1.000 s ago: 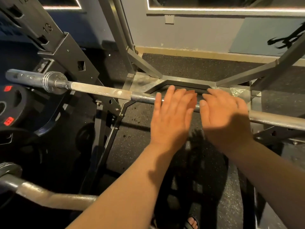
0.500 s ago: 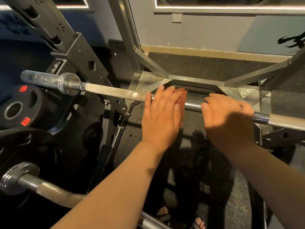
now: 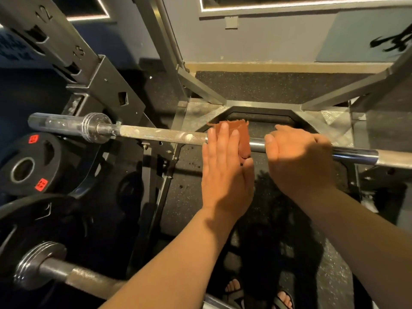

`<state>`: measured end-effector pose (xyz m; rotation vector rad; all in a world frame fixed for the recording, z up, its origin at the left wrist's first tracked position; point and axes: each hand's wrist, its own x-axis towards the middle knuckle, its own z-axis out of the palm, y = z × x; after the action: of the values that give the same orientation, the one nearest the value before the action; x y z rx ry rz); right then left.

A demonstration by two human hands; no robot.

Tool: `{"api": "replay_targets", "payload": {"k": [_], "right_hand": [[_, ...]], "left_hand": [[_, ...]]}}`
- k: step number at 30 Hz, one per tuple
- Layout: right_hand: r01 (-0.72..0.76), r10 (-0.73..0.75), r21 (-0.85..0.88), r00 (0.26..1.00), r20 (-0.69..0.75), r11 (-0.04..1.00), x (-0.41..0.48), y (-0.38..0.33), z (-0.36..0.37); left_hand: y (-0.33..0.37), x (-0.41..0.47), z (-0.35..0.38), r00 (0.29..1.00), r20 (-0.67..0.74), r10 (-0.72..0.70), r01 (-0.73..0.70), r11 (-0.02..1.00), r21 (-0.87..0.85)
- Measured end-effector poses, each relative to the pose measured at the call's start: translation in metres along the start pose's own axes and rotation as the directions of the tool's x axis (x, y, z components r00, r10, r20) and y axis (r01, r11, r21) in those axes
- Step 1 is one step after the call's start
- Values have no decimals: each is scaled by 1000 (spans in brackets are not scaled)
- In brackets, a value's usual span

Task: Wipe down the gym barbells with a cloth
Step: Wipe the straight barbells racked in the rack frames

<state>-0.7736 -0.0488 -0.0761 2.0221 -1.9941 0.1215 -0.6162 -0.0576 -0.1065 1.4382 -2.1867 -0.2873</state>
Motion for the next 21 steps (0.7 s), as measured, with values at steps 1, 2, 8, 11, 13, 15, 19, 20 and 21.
{"api": "replay_targets", "payload": {"k": [1, 2, 8, 11, 13, 15, 19, 20, 21], "right_hand": [[2, -2, -3, 1000, 4, 1000, 0, 1, -2], [7, -7, -14, 1000, 23, 1000, 1, 1, -3], [-54, 53, 0, 996, 68, 999, 0, -2, -1], [-101, 101, -16, 995, -4, 995, 1, -6, -2], [-113, 113, -20, 993, -28, 993, 1, -7, 0], [-113, 113, 2, 993, 21, 994, -1, -6, 1], [-133, 130, 35, 988, 85, 990, -2, -5, 1], [-147, 142, 47, 986, 87, 988, -2, -5, 1], [-160, 155, 67, 985, 77, 985, -1, -4, 1]], "left_hand": [[3, 9, -2, 1000, 0, -21, 21, 1000, -3], [6, 21, -4, 999, 5, -39, 39, 999, 0], [-9, 63, -19, 1000, 12, 19, -20, 998, 57], [-19, 40, -21, 989, -95, -113, 111, 993, -26], [-6, 31, -11, 973, -67, -221, 216, 974, -74], [15, 30, -1, 983, -16, -183, 183, 982, -46], [14, 26, 6, 997, 11, 76, -76, 997, -3], [6, 23, 3, 996, 0, 93, -93, 996, 9], [-2, 19, 0, 995, 2, 99, -99, 994, 35]]}}
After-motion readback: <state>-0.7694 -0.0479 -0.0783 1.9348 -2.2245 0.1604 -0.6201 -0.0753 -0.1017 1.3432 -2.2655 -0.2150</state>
